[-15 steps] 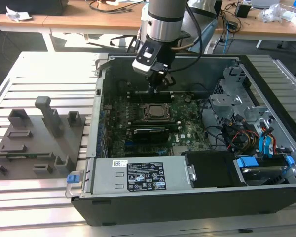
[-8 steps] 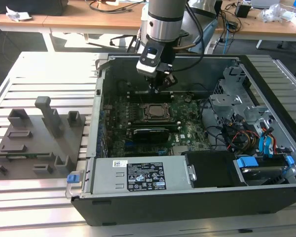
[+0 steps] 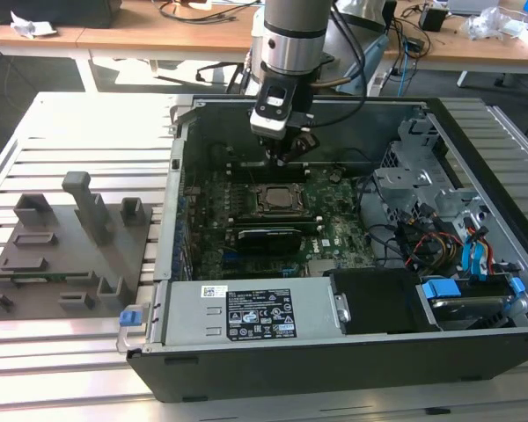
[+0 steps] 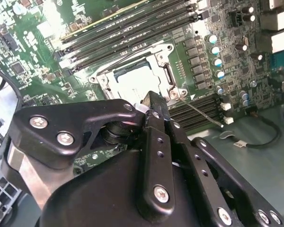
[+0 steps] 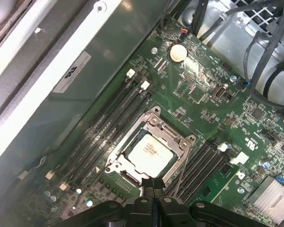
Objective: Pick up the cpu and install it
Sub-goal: 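Install the first cpu locking lever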
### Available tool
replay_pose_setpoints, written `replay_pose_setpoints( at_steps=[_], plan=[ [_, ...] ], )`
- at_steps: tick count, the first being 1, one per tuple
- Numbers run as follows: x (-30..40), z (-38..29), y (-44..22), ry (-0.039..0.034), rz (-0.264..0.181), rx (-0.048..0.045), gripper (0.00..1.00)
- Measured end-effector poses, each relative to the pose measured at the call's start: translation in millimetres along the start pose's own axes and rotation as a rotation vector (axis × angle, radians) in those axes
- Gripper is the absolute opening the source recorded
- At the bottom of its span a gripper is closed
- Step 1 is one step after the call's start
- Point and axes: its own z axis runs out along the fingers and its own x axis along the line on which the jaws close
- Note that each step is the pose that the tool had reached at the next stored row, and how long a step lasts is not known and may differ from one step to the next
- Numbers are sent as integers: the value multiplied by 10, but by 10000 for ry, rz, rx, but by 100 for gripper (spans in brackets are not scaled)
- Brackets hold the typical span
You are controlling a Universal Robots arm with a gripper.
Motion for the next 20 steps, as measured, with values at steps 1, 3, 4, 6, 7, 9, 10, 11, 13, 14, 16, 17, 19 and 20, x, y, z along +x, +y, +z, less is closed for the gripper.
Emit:
replay_pose_setpoints(
  at_steps=[1, 3, 4, 6, 7, 9, 10, 11, 13, 14, 16, 17, 19, 20],
  plan=[
    [0, 0, 0, -7, -133, -5, 11],
    [0, 0, 0, -18, -313, -10, 11],
    [0, 0, 0, -23, -400, -13, 11],
    [0, 0, 0, -39, -664, -22, 11],
    [0, 0, 0, -47, -798, -27, 11],
    [0, 0, 0, -57, -969, -32, 11],
    [0, 0, 0, -63, -1068, -36, 11],
    [0, 0, 0, -68, -1156, -39, 11],
    [0, 0, 0, -87, -1469, -50, 11],
    [0, 0, 0, -98, -1663, -56, 11],
    [0, 0, 0, -110, -1845, -62, 11],
    [0, 0, 0, -116, -1962, -66, 11],
    [0, 0, 0, -131, -2215, -74, 11],
    [0, 0, 0, -145, -2440, -82, 11]
  ],
)
